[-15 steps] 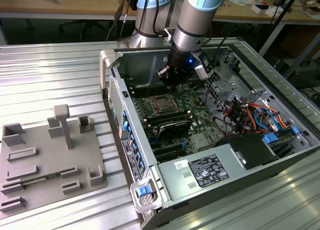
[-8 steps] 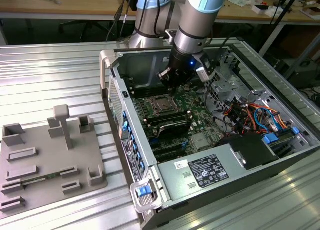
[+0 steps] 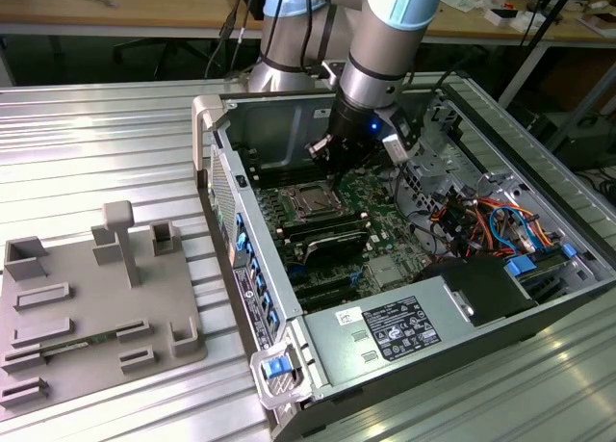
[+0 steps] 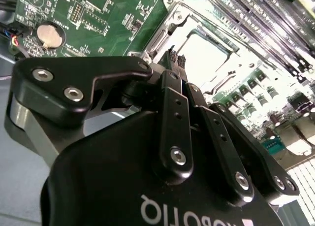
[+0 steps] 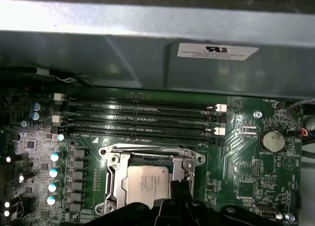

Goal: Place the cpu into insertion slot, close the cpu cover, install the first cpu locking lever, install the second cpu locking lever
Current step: 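Install the second cpu locking lever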

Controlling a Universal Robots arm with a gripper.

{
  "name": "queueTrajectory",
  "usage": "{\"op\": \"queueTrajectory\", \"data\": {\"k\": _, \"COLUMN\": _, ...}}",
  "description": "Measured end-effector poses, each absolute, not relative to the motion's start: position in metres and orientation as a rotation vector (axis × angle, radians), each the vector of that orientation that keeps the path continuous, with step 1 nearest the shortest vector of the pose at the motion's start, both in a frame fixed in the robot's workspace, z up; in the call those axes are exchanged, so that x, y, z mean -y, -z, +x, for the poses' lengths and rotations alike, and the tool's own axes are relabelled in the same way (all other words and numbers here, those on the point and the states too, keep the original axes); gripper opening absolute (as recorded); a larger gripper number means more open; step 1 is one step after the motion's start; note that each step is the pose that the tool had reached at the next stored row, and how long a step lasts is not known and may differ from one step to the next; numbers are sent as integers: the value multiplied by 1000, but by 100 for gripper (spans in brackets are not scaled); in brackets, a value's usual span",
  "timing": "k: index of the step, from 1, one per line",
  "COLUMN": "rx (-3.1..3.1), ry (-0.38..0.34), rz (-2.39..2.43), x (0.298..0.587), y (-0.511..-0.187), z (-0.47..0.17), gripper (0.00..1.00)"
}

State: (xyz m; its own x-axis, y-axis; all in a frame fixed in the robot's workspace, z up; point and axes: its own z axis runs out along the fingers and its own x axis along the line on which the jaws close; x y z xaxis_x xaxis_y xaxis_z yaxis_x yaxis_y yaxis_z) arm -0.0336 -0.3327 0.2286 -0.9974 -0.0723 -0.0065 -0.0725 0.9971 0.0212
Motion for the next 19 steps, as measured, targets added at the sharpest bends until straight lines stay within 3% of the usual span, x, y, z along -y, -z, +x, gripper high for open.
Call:
{"op": "queueTrajectory", "data": {"k": 7, "rx": -3134, "ry": -34, "rz": -114, "x": 336, "y": -246, "z": -33, "gripper": 11}}
{"op": "queueTrajectory", "data": {"k": 19, "rx": -3134, "ry": -34, "rz": -114, "x": 383, "y": -246, "z": -44, "gripper": 11}}
